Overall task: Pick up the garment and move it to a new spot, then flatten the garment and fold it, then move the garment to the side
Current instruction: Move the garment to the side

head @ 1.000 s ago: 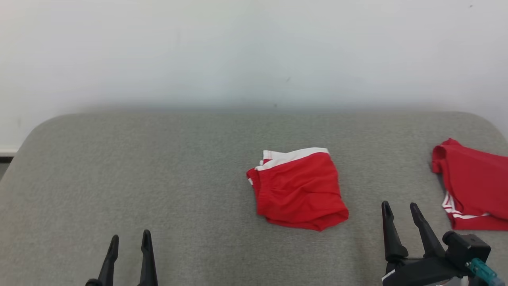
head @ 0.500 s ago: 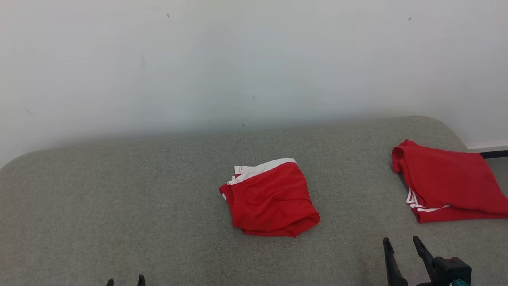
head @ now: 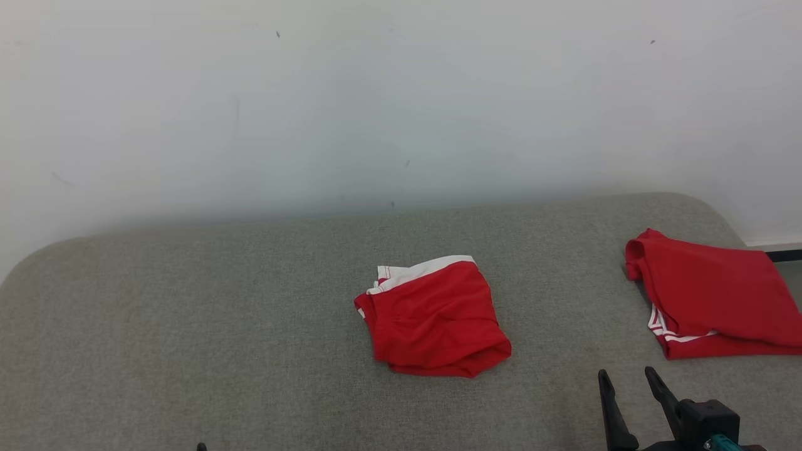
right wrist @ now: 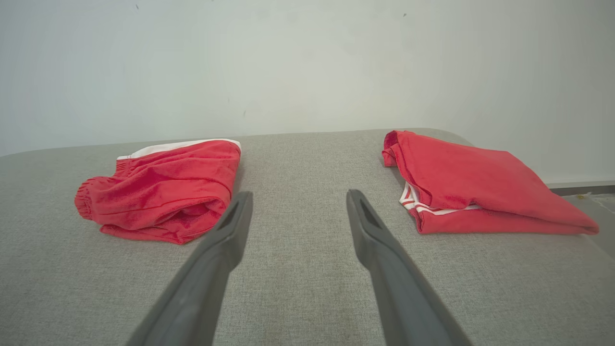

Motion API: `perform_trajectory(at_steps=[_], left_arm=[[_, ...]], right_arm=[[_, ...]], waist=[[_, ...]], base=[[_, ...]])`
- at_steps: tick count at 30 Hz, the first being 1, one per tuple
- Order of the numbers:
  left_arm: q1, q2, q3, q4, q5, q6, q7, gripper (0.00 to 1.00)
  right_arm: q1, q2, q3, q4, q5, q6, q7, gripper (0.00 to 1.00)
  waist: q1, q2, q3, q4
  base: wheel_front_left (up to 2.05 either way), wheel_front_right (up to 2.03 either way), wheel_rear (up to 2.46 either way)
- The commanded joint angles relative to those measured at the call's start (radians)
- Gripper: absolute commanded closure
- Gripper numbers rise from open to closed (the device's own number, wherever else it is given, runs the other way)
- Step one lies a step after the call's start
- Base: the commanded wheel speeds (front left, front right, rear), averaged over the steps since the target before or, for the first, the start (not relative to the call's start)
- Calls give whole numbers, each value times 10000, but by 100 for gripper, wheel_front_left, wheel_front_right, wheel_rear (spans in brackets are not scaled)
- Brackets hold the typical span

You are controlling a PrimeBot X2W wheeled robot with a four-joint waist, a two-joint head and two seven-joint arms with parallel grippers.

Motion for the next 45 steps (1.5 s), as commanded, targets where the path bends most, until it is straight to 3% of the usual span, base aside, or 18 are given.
perform_trajectory(at_steps=[1, 8, 12, 18, 21, 26, 34, 45], left_arm=[[117, 54, 37, -69, 112, 7, -25, 0], [119, 97, 89, -139, 190, -26, -25, 0], [115, 95, 40, -215, 225, -19, -25, 0], [2, 232, -31, -372, 292, -130, -23, 0], [-39, 319, -96, -419, 320, -166, -13, 0], [-300, 374, -459, -528, 551, -267, 77, 0], [-688, 449, -799, -810, 812, -285, 175, 0], [-1117, 394, -1101, -939, 924, -193, 146, 0]], right_arm=[[83, 16, 17, -51, 48, -19, -11, 0], [84, 39, -23, -87, 56, -19, 142, 0], [-282, 45, 181, -45, 162, -19, 875, 0], [-1735, -202, 771, 492, 1150, -19, 5083, 0], [-2873, -160, 290, 720, 1207, -19, 6798, 0], [-4693, -166, -619, 1606, 631, -19, 8710, 0], [-6338, -58, -1890, 3185, -163, -19, 9094, 0], [-7396, 30, -2956, 5480, -1278, -19, 8074, 0]], waist=[[0, 1, 27, 50], [0, 1, 103, 145], [0, 1, 164, 211], [0, 1, 370, 430], [0, 1, 542, 663], [0, 1, 907, 1417], [0, 1, 1823, 2354], [0, 1, 2754, 3025]], base=[[0, 0, 0], [0, 0, 0], [0, 0, 0], [0, 0, 0], [0, 0, 0], [0, 0, 0], [0, 0, 0], [0, 0, 0]])
